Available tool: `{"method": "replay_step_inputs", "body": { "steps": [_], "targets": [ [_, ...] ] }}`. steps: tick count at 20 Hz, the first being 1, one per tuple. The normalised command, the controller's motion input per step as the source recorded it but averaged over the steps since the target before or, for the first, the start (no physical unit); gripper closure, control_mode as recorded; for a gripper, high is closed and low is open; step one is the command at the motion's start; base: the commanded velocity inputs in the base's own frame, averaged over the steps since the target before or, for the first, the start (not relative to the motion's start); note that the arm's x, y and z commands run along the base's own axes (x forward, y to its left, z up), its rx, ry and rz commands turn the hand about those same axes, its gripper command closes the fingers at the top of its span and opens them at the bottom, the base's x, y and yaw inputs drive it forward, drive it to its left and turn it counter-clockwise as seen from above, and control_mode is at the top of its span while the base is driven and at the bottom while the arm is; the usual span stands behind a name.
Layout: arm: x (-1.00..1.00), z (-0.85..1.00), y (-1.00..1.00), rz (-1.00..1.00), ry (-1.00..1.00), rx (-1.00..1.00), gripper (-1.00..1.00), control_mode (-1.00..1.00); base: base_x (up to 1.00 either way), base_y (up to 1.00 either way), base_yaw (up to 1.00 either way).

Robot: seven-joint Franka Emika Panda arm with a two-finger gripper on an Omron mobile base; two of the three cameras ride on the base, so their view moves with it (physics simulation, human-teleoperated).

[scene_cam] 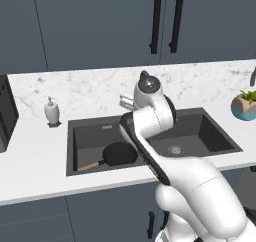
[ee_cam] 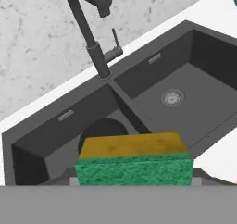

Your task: Pick the pan and sponge and place them into the sink. Then turn on the water.

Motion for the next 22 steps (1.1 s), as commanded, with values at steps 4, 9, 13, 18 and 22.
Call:
{"method": "replay_step_inputs", "body": {
  "steps": [4,9,13,18,22],
  "targets": [
    [0.36,-0.81,0.00,0.19,0.03,0.00,1.00,-1.00,0.00,0.00,0.00],
    [0.56,-0.66,0.04,0.17,0.09,0.00,1.00,-1.00,0.00,0.00,0.00],
    [0.61,-0.69,0.21,0.16,0.14,-0.01,1.00,-1.00,0.00,0.00,0.00],
    [0.52,-0.61,0.37,0.12,0.13,-0.08,1.00,-1.00,0.00,0.00,0.00],
    [0.34,-0.46,0.33,0.07,0.12,-0.13,1.00,-1.00,0.00,0.00,0.00]
  ]
}}
